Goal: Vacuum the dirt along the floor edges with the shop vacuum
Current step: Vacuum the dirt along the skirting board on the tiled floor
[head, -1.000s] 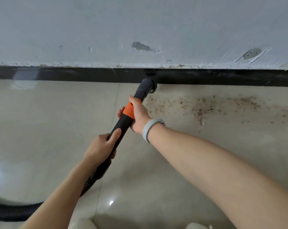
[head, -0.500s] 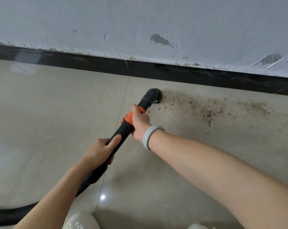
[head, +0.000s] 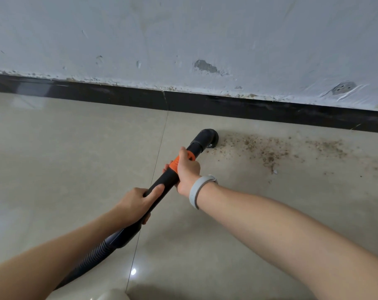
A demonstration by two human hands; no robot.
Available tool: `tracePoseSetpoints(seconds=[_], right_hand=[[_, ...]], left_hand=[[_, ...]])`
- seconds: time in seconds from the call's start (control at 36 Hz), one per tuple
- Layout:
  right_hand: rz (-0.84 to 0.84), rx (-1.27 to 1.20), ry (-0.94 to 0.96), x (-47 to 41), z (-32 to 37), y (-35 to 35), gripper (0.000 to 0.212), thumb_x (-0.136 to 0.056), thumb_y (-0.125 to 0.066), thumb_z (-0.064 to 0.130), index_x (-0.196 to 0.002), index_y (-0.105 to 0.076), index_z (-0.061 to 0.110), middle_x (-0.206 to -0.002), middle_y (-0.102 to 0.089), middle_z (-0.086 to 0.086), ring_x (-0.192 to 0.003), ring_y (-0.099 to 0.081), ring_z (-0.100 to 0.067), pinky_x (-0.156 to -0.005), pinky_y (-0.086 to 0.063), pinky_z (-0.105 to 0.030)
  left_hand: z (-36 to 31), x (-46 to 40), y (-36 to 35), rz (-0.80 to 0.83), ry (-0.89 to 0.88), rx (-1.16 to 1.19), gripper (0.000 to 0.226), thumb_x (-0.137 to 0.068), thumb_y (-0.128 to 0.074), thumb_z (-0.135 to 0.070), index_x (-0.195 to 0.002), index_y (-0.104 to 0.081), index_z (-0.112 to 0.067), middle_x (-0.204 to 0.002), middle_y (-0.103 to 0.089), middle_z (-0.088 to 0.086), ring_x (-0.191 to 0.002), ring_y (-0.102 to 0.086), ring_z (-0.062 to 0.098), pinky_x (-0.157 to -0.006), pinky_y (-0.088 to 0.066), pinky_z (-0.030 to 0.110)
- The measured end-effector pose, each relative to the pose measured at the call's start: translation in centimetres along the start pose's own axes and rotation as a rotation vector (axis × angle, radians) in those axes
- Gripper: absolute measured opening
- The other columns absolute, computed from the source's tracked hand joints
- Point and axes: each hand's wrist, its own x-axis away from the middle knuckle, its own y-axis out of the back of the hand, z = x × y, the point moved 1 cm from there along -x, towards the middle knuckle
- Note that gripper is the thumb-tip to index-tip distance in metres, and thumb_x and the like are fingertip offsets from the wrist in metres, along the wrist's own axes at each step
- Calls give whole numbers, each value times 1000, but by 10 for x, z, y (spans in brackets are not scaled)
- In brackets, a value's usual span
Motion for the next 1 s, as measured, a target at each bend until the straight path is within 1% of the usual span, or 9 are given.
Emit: tracePoseSetpoints(seconds=[0.08,0.17,0.22,0.33,0.5,0.64,0.75,0.89,1.0], right_hand=[[-2,-36,-25,8,-10,0,35,-95,-53,41,-93,-48,7,-77,-56,-9,-59,-60,-21,-74,-58,-36],[1,-60,-33,11,-16,5,34,-95,-55,39,-94,-47,6,-73,-55,-8,-54,-59,-20,-70,-58,-37],[1,-66,-27,10,-16,7,33,-95,-55,38,-95,-48,5,-71,-55,-8,-54,-59,-20,-74,-59,-39],[-5,-41,-9,5,-6,10,41,-94,-56,41,-114,-48,6,-76,-58,-9,-58,-62,-21,-81,-59,-41],[-49,-9,51,-4,23,17,34,-96,-53,40,-88,-48,7,-69,-55,-8,-55,-59,-21,-79,-57,-39],[-65,-30,44,-6,24,27,41,-94,-55,43,-112,-50,6,-77,-59,-10,-58,-62,-21,-81,-59,-41],[-41,-66,11,-1,-1,29,42,-93,-58,40,-118,-48,7,-78,-58,-9,-55,-63,-20,-78,-59,-40],[19,-118,-55,5,-21,21,37,-90,-61,34,-114,-48,9,-79,-57,-10,-60,-63,-22,-79,-59,-41],[19,-116,-36,7,-25,5,24,-88,-58,28,-97,-47,8,-65,-53,-8,-47,-57,-20,-64,-56,-35]], left_hand=[[9,8,1,22,4,-11,55,-95,-38,-56,-67,-50,-10,-49,-61,5,-43,-54,17,-54,-46,25],[12,14,-4,33,4,-25,54,-95,-38,-56,-66,-50,-11,-47,-60,3,-40,-53,15,-55,-47,26],[12,15,-7,29,-6,-23,54,-95,-38,-56,-66,-49,-12,-46,-60,3,-40,-52,14,-55,-46,25],[6,6,-7,17,-20,-49,55,-94,-36,-59,-66,-50,-13,-48,-62,3,-42,-55,15,-58,-48,27],[-22,-13,-13,-17,-49,-74,59,-93,-33,-63,-68,-51,-13,-52,-63,3,-43,-55,15,-65,-50,29],[-28,-14,-18,-8,-67,-130,58,-93,-32,-62,-68,-51,-14,-50,-62,1,-39,-53,10,-62,-47,27],[-6,-2,-17,43,-52,-99,56,-94,-36,-59,-67,-51,-12,-48,-61,2,-37,-50,10,-56,-45,25],[18,13,-17,-17,-36,-131,55,-94,-37,-59,-64,-50,-14,-49,-61,0,-41,-53,11,-61,-50,30],[24,19,-11,-90,-18,-135,54,-94,-38,-58,-63,-50,-16,-47,-59,-2,-37,-52,9,-61,-50,30]])
